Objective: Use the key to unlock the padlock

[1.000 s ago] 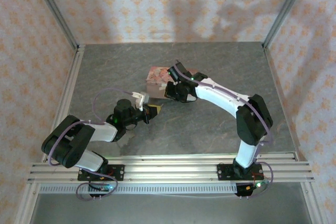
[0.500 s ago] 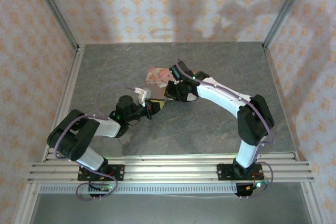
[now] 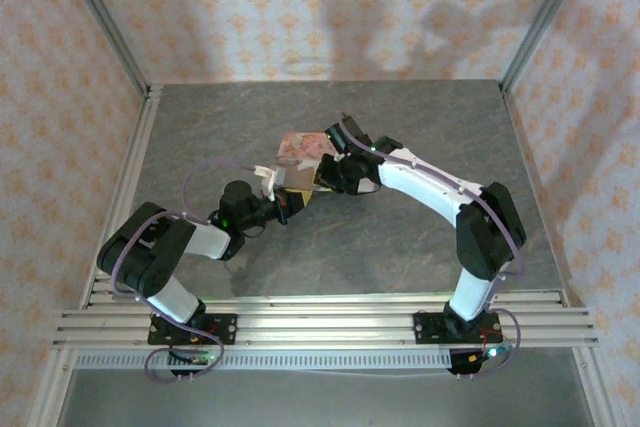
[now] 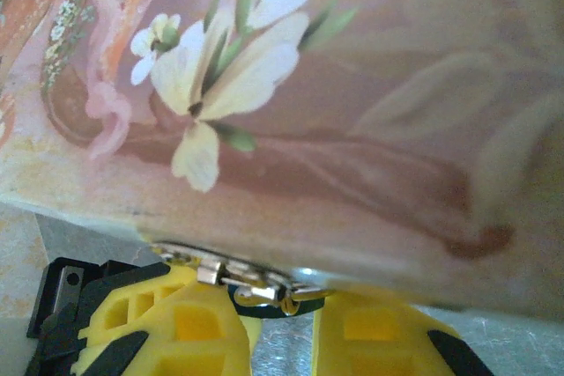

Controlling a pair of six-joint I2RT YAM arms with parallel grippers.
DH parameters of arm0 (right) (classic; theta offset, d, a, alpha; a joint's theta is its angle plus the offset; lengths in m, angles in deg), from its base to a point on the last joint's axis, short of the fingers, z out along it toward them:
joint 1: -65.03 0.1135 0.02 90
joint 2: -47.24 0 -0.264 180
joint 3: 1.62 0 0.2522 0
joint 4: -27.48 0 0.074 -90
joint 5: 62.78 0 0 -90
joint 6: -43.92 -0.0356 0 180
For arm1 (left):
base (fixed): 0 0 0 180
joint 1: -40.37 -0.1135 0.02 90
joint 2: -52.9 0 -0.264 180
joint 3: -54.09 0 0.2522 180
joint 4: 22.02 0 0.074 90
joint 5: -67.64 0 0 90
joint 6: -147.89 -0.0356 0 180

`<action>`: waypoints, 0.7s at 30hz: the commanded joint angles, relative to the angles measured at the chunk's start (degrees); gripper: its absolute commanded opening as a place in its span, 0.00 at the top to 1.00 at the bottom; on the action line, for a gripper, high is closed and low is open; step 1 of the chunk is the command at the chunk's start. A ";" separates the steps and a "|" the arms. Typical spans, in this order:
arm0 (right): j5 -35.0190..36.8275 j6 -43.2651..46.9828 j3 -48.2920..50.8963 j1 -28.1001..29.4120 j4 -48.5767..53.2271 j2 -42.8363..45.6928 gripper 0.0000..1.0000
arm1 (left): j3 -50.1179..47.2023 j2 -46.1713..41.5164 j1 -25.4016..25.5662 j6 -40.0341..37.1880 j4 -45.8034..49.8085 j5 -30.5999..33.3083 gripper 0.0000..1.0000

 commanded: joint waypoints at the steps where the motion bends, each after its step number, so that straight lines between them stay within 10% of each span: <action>1: -0.88 -0.27 -0.15 -0.26 -2.60 2.87 0.99 | 1.18 -0.58 -0.53 0.08 -2.97 -1.15 1.00; 21: -2.30 -1.59 -0.06 -0.24 -4.01 2.70 0.99 | 1.78 -1.02 -0.55 -0.45 -1.83 -2.25 1.00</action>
